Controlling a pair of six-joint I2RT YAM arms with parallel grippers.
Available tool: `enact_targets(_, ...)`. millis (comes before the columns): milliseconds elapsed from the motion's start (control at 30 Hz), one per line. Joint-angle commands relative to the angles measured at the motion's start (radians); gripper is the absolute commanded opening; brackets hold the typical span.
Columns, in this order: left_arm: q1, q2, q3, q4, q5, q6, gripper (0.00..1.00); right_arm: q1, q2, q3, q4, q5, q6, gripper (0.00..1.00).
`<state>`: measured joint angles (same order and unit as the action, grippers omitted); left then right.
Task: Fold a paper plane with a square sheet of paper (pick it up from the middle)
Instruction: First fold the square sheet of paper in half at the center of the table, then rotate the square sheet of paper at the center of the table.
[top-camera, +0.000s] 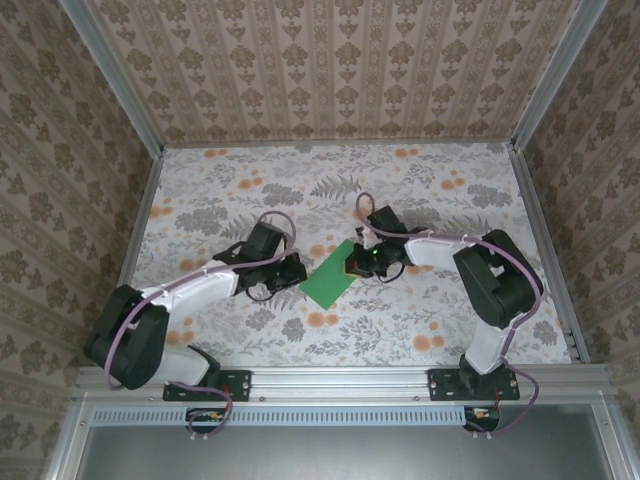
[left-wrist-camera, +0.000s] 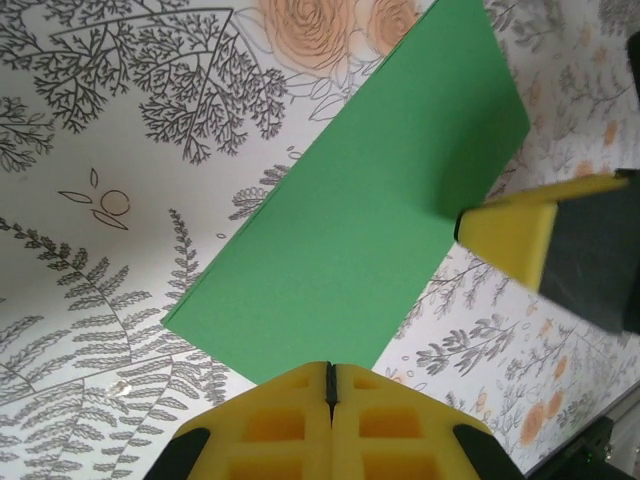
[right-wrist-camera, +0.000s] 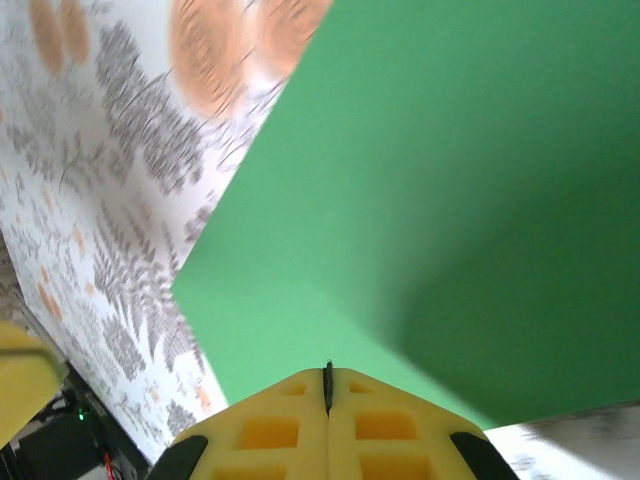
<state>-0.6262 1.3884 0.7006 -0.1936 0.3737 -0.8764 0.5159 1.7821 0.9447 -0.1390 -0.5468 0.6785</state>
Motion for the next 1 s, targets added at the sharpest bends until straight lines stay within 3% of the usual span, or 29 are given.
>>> enact_targets(0, 0.000, 0.080, 0.040, 0.011, 0.091, 0.058, 0.00, 0.074, -0.033, -0.009, -0.012, 0.041, 0.065, 0.00)
enact_targets(233, 0.007, 0.212, 0.098, 0.005, 0.080, 0.088, 0.00, 0.201, 0.014, 0.004, 0.011, 0.037, 0.128, 0.00)
enact_targets(433, 0.012, 0.288, 0.097, -0.010, 0.064, 0.082, 0.00, 0.223, 0.061, -0.010, 0.001, 0.024, 0.129, 0.00)
enact_targets(733, 0.034, 0.281, 0.119, -0.050, 0.097, 0.108, 0.00, 0.207, 0.065, 0.051, -0.261, 0.096, -0.079, 0.00)
enact_targets(900, 0.113, 0.207, 0.125, -0.091, 0.131, 0.137, 0.27, 0.180, -0.014, 0.138, -0.330, 0.173, -0.137, 0.00)
enact_targets(967, 0.143, 0.172, 0.123, -0.106, 0.140, 0.144, 0.37, 0.167, -0.036, 0.145, -0.317, 0.228, -0.103, 0.13)
